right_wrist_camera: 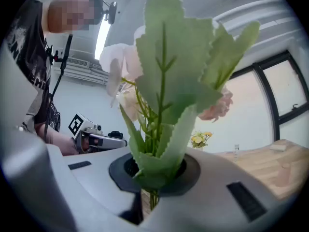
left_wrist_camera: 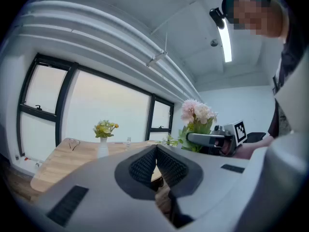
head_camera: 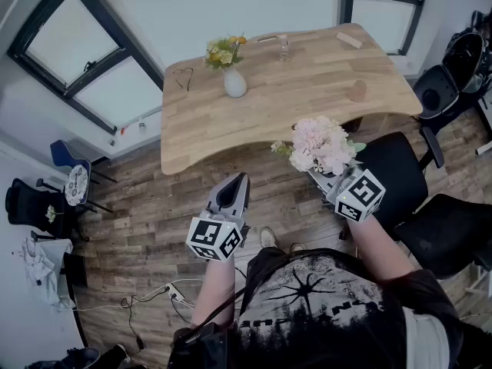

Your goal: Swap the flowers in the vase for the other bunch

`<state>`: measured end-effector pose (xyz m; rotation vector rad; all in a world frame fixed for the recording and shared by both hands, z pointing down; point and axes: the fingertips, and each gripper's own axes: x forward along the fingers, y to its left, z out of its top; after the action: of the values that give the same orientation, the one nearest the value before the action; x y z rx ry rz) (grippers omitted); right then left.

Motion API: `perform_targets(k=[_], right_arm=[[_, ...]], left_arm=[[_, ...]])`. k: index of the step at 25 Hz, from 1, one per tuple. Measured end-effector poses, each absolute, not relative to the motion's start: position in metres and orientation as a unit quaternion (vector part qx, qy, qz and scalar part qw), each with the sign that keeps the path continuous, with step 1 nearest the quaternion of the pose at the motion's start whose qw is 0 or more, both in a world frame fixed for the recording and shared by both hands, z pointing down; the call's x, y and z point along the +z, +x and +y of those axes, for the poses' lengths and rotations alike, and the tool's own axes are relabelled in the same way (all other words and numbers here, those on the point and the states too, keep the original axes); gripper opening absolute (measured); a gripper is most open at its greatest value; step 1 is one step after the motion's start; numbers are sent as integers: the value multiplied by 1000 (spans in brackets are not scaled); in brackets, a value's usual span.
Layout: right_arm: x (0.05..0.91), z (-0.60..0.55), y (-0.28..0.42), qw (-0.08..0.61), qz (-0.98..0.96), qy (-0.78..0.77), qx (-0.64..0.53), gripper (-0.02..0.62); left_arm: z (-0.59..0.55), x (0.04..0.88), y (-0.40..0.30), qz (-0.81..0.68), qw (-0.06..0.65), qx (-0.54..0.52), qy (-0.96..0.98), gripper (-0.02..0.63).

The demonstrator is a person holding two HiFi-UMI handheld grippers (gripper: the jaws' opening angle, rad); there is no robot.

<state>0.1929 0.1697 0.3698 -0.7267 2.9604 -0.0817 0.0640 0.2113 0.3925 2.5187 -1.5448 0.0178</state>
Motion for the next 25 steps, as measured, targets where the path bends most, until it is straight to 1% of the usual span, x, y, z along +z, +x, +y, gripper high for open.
perform_targets(k=[25], right_arm=[[369,161,200,48,974,-222,-22,32]], left_arm=[[197,397,70,-539,84,27,837,15]])
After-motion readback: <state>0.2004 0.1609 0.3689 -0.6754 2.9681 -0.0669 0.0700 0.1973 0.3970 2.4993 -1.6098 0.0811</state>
